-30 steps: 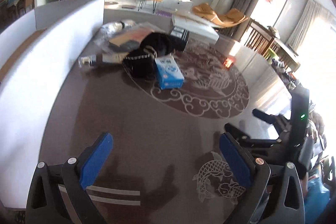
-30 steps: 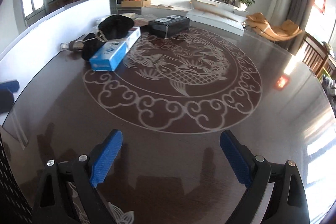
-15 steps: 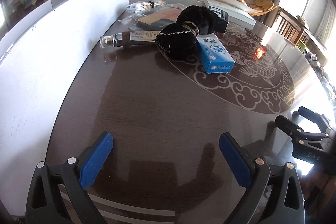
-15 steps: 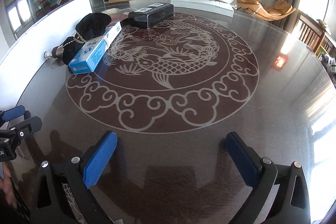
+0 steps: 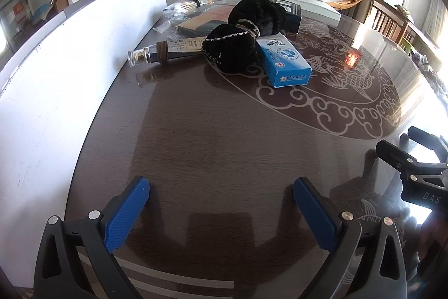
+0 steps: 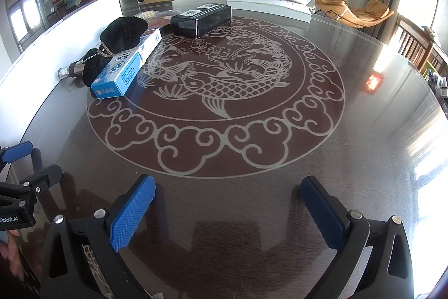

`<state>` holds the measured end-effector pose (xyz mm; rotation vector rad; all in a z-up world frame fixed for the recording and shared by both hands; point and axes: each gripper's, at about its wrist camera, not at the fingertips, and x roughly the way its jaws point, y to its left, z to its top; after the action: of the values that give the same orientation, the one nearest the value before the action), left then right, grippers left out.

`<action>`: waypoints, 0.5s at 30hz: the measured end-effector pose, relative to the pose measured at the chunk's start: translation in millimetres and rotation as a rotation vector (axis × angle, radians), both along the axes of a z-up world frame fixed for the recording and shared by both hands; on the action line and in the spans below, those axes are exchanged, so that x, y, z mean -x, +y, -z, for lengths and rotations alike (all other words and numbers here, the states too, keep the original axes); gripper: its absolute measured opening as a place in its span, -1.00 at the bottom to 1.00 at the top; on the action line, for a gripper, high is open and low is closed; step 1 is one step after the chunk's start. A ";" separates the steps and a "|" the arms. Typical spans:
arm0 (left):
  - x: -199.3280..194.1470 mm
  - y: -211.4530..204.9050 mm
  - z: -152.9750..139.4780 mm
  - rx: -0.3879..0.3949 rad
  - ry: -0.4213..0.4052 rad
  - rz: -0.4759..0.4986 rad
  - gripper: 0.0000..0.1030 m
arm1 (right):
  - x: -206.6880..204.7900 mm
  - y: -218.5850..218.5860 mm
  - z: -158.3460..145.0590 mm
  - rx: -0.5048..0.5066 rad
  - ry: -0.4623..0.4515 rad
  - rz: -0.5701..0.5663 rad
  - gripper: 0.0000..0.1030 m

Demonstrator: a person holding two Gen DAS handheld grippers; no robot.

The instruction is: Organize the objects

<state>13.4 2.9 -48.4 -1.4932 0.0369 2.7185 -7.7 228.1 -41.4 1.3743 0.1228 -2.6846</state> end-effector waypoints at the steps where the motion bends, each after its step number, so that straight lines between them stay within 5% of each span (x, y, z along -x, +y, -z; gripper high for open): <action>1: 0.2 0.1 0.1 0.000 0.000 0.000 1.00 | 0.0 0.0 0.0 0.000 0.000 0.000 1.00; 9: 0.3 -2.5 -0.5 0.001 -0.001 -0.017 1.00 | 0.0 -0.1 -0.1 0.000 0.000 0.000 1.00; 15: 2.0 -24.0 0.0 -0.001 -0.005 -0.135 1.00 | -0.1 0.0 -0.1 0.000 0.000 0.000 1.00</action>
<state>11.4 -21.2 -48.4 -1.5563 -0.0690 2.8177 -7.6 228.0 -41.3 1.3745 0.1225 -2.6842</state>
